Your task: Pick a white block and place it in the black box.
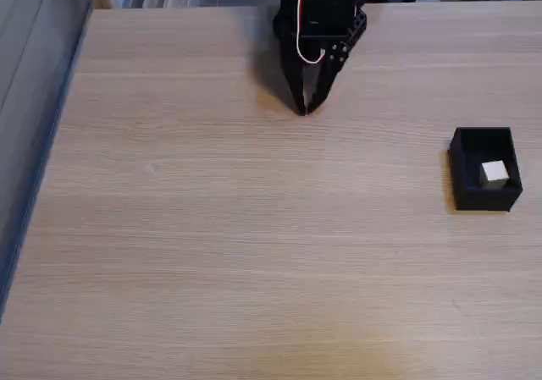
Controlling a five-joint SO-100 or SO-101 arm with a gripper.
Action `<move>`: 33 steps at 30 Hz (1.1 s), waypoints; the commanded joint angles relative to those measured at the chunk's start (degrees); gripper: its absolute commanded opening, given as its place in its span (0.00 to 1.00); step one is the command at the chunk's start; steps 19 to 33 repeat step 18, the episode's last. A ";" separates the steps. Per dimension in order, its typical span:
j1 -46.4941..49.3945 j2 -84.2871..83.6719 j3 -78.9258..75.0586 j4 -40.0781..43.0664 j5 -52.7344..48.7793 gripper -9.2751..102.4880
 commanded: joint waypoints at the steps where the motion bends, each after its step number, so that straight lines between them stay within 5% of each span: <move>1: -1.93 0.35 0.79 0.35 0.09 0.08; 33: -5.71 0.35 0.79 0.35 0.26 0.09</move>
